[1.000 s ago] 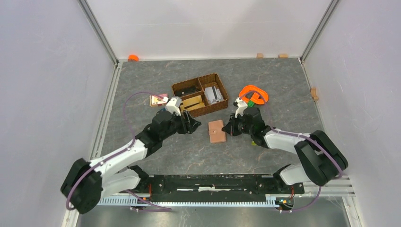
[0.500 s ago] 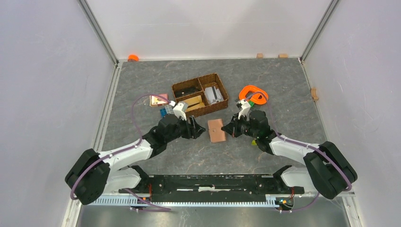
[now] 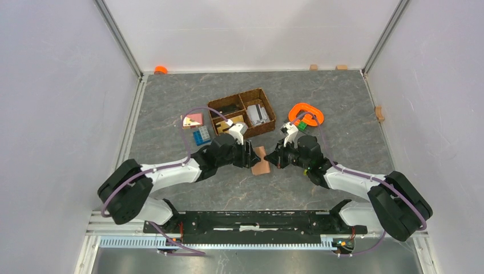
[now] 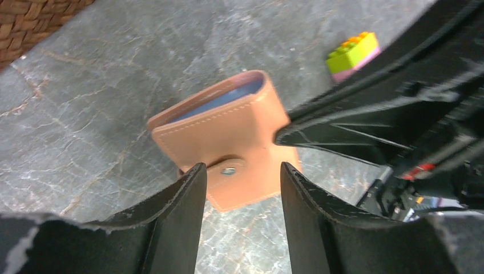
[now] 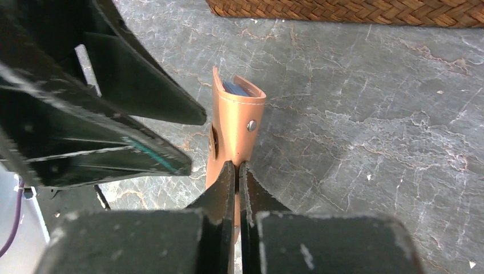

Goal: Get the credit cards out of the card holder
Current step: Open the card holder at the center of the board.

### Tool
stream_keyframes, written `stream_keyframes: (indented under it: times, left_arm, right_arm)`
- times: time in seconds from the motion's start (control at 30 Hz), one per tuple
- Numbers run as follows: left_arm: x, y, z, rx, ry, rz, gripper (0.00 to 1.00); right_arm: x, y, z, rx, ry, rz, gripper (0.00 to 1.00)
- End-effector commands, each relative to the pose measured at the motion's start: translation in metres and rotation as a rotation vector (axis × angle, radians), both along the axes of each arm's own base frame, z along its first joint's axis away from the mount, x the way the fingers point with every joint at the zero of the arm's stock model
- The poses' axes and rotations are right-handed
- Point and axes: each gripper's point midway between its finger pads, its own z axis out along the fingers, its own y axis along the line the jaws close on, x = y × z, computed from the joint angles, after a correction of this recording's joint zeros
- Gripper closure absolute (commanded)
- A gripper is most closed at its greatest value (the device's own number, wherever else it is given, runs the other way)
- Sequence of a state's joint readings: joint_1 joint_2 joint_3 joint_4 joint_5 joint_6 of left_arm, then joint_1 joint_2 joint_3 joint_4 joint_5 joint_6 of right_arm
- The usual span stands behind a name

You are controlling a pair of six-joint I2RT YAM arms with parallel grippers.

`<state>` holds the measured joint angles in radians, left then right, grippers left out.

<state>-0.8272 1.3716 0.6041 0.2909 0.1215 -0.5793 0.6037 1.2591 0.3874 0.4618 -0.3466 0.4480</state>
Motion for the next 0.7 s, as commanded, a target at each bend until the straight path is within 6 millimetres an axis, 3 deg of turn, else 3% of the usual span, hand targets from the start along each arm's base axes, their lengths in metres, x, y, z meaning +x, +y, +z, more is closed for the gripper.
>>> stream_keyframes:
  times: [0.0,0.2,0.33,0.67]
  left_arm:
    - [0.012,-0.001,-0.018,0.122,0.033,0.043,0.42]
    - [0.015,-0.001,-0.049,0.250,0.122,0.064,0.36]
    - [0.017,-0.003,-0.059,0.281,0.149,0.065,0.36]
    - [0.027,0.023,-0.063,0.319,0.191,0.152,0.76]
  right_arm:
    - [0.015,0.004,0.024,0.027,-0.081,-0.031,1.00]
    - [0.014,0.007,0.021,0.020,-0.068,-0.026,1.00]
    - [0.013,0.008,0.021,0.017,-0.070,-0.020,1.00]
    - [0.019,-0.001,0.013,-0.042,-0.061,-0.073,1.00]
